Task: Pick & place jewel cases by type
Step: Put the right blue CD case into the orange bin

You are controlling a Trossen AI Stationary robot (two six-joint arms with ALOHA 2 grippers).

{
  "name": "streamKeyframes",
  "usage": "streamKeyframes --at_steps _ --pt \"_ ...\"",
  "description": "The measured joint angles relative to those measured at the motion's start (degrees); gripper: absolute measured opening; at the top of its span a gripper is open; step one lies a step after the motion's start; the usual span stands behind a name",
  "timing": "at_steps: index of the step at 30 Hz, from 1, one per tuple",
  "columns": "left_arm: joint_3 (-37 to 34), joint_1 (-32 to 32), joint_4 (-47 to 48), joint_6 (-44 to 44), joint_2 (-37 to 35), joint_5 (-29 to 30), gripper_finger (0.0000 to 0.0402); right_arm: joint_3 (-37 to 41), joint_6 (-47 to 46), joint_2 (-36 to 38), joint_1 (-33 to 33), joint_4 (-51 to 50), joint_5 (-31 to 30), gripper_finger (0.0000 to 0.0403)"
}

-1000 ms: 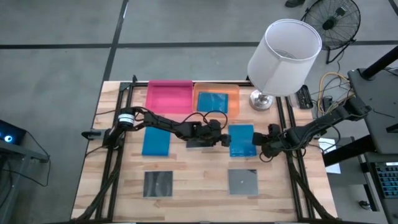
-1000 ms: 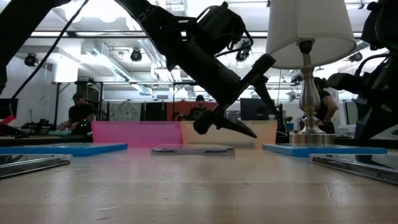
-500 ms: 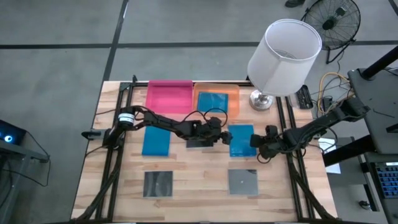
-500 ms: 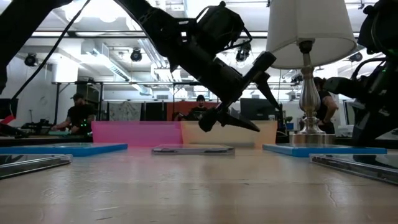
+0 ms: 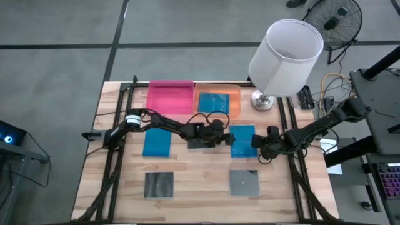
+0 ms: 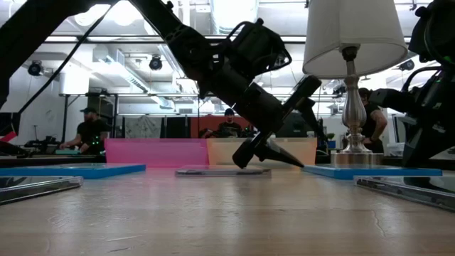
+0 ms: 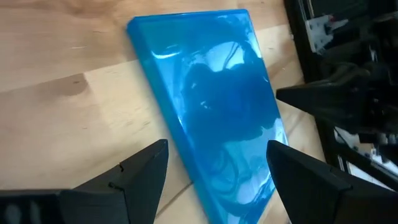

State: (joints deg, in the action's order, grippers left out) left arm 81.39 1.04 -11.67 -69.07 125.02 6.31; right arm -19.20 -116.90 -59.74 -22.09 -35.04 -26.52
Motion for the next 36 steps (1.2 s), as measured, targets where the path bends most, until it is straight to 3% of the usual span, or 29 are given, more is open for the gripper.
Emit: streamKeyframes --at_steps 4,13,18,21,30,36 --pt "0.02 0.04 1.10 -3.49 0.12 0.17 0.0257 0.00 0.11 0.02 0.00 -0.05 0.00 0.0008" --pt "3.14 0.50 3.02 -0.96 0.32 -0.22 0.0257 0.00 0.53 0.02 0.00 0.06 -0.09 0.0008" --pt "10.70 0.66 18.09 3.01 0.32 -0.07 0.0257 0.00 1.37 0.02 0.00 0.06 -0.28 0.0008" --pt "13.80 0.61 23.77 4.08 0.32 2.89 0.0257 0.02 1.37 0.02 0.00 0.04 -0.47 0.0008" --pt "15.00 0.76 24.96 -0.15 1.46 4.24 0.0257 0.17 1.42 0.02 -0.02 0.00 -1.09 0.0008" --pt "16.74 0.71 24.94 -2.49 4.50 1.65 0.0257 0.25 1.44 -0.11 -0.02 0.04 -2.11 0.0008"
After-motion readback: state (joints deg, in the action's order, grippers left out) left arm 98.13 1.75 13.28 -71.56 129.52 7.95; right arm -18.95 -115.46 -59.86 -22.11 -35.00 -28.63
